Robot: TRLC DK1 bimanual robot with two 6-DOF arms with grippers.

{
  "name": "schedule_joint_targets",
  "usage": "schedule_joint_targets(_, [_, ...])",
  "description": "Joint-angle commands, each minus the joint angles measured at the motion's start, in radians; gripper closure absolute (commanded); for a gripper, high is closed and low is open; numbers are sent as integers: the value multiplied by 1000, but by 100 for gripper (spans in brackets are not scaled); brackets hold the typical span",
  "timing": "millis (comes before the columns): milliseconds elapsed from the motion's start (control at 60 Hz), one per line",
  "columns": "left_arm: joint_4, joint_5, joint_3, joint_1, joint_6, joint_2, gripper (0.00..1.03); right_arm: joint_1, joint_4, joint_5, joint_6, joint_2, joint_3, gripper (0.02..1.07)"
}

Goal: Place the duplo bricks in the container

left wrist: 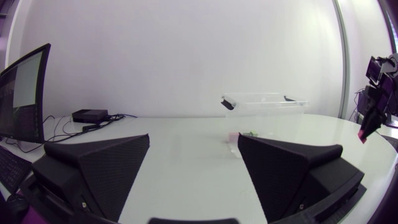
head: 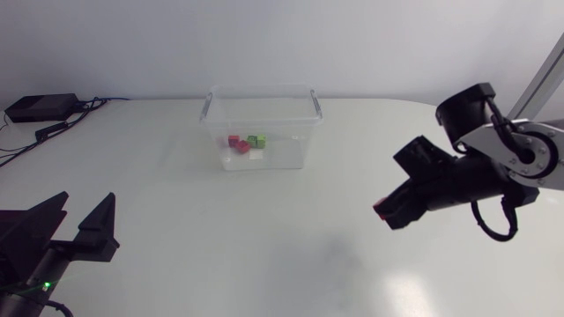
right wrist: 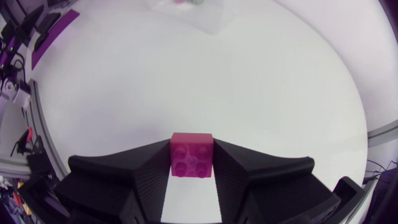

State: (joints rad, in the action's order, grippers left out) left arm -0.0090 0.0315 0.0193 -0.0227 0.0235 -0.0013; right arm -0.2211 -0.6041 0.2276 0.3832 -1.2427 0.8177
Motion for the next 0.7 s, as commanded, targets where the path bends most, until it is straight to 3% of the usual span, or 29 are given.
schedule_joint_targets(0, [9, 5, -19, -5, 3, -11, 4, -9, 49, 13, -75, -3, 60, 101])
schedule_joint_targets(200, [9, 5, -19, -5, 3, -11, 4, -60, 136, 16, -185, -57, 230, 101])
schedule_joint_targets(417, [9, 5, -19, -5, 3, -11, 4, -106, 153, 15, -202, -293, 503, 100])
schedule_joint_targets(500, [9, 5, -19, -5, 3, -11, 4, -141, 147, 10, -198, -466, 732, 99])
schedule_joint_targets(533, [9, 5, -19, -5, 3, -11, 4, -164, 138, -22, -207, -558, 853, 84])
schedule_joint_targets(550, [9, 5, -19, -5, 3, -11, 4, -170, 133, -45, -219, -598, 905, 69])
schedule_joint_targets(600, [7, 5, -19, -5, 3, -11, 4, -187, 102, -82, -244, -705, 1052, 5])
schedule_joint_targets(683, [7, 5, -19, -5, 3, -11, 4, -185, 109, -83, -277, -727, 1077, 7])
